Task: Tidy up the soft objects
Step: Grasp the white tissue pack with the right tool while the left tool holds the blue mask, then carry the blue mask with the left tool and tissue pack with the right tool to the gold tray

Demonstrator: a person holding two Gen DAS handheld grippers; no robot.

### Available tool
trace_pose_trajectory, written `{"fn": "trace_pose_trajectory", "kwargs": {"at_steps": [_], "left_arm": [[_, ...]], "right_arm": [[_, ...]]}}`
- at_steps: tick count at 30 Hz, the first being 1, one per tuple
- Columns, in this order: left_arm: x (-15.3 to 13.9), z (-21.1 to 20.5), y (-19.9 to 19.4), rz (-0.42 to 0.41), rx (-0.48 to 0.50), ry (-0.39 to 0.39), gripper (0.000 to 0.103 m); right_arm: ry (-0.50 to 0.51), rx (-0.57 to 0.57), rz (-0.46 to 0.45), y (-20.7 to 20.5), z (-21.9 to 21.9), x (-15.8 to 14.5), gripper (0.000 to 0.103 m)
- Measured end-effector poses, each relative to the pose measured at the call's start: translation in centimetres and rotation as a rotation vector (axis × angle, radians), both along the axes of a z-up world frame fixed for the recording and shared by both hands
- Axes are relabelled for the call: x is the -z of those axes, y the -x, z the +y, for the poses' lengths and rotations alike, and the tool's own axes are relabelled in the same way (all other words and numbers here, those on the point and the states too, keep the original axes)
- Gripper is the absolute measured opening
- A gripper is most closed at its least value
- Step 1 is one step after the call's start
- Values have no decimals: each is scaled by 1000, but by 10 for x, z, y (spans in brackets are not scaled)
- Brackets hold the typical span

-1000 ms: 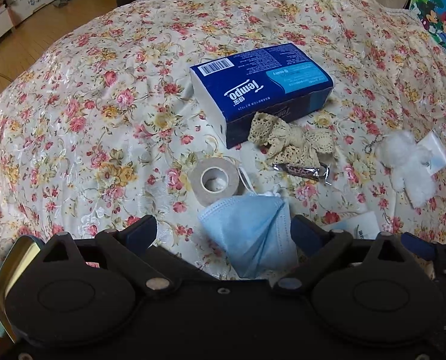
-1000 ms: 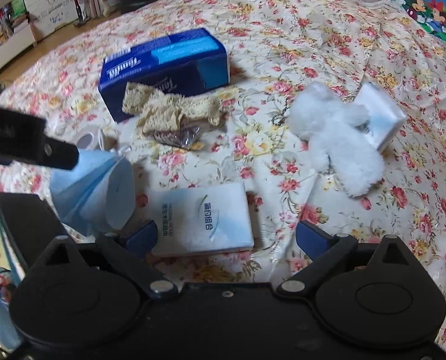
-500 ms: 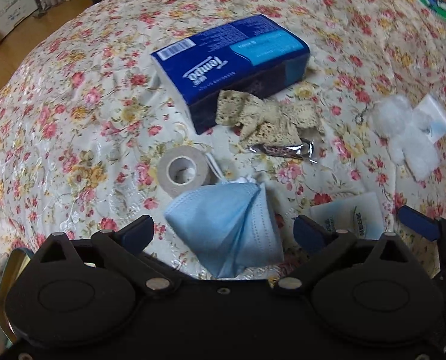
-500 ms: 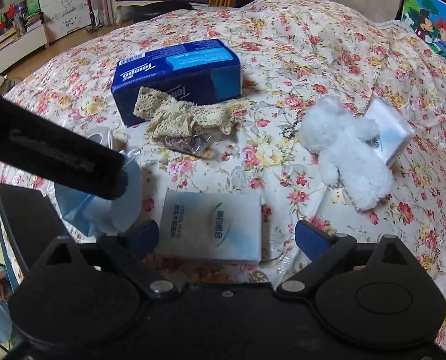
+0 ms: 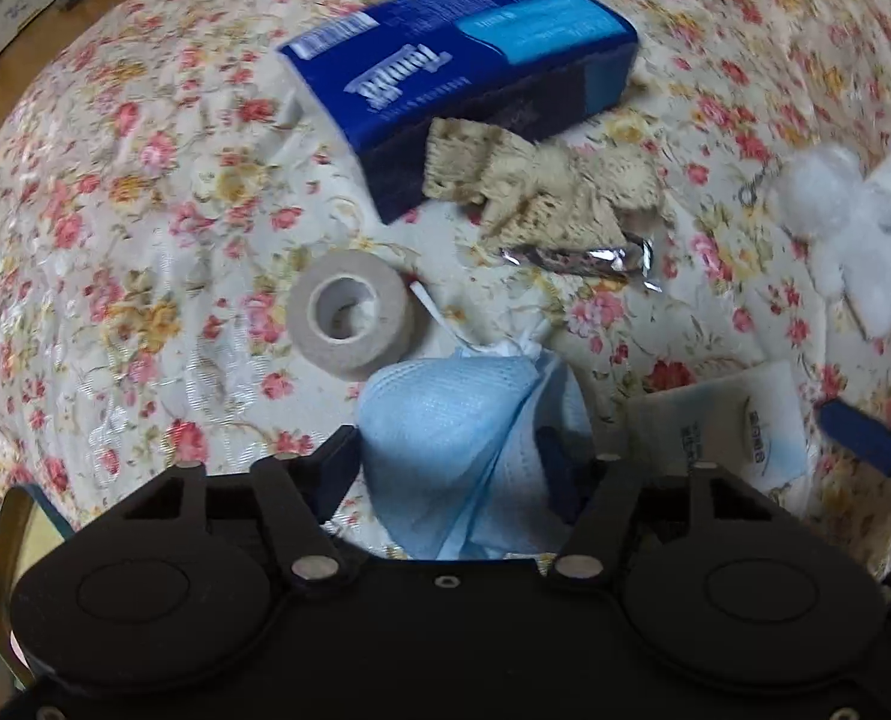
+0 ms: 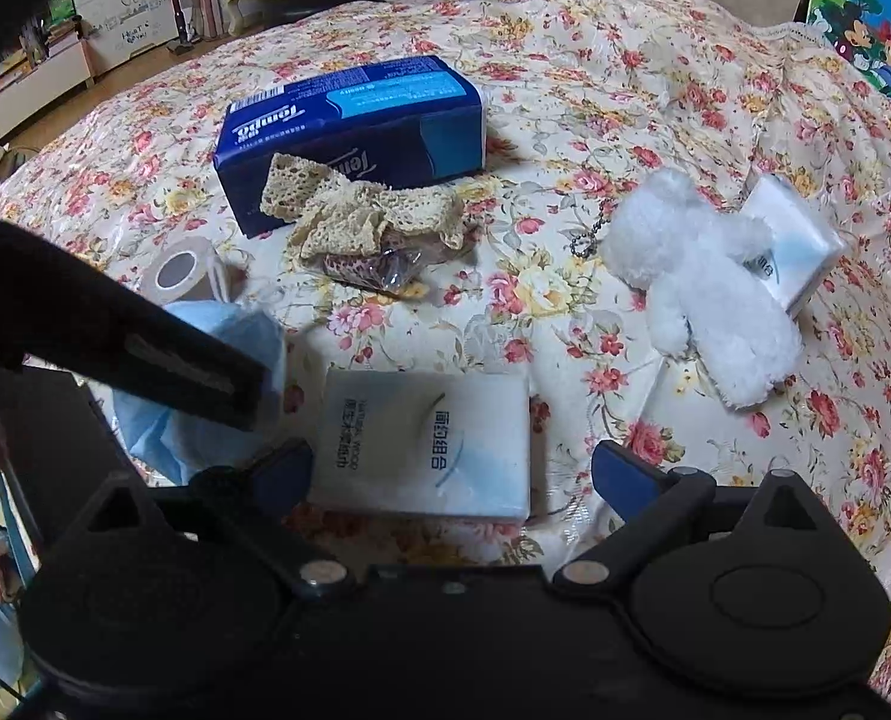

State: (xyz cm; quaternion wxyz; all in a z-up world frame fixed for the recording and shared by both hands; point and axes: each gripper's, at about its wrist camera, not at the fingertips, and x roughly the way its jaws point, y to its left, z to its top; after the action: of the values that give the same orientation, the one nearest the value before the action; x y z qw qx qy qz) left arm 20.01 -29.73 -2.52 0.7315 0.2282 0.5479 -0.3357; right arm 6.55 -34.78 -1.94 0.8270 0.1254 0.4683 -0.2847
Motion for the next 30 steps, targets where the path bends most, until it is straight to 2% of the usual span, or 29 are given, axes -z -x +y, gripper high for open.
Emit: {"fn": "trace_pose_trajectory", "kwargs": {"at_steps": [3,4,5,12,18,24,30], "left_arm": [[-15,10,0,-21,-15,24,58],[-21,13,1,-27,-19,34,58],[-27,17,1,-33,-25,44,58],[-63,51,1,-42,-83,104,58],[-80,90,-1,-44,-147,126,58],[-81,148,-9,-7,-252,128,58],[-67,217,-20,-7,-385,94,58]], "right_arm": [[-8,7,16,-3,-2,3,92],[-18,8,23,-4,-3,4,81],[-30,11,32,-4,-4,6,74],[-42,58,29,-1,-10,1,73],[-18,68,8,4,-4,-23,73],[0,9,-13,3,25,-48,73],[-5,-80,-26,-4,72,-66,73]]}}
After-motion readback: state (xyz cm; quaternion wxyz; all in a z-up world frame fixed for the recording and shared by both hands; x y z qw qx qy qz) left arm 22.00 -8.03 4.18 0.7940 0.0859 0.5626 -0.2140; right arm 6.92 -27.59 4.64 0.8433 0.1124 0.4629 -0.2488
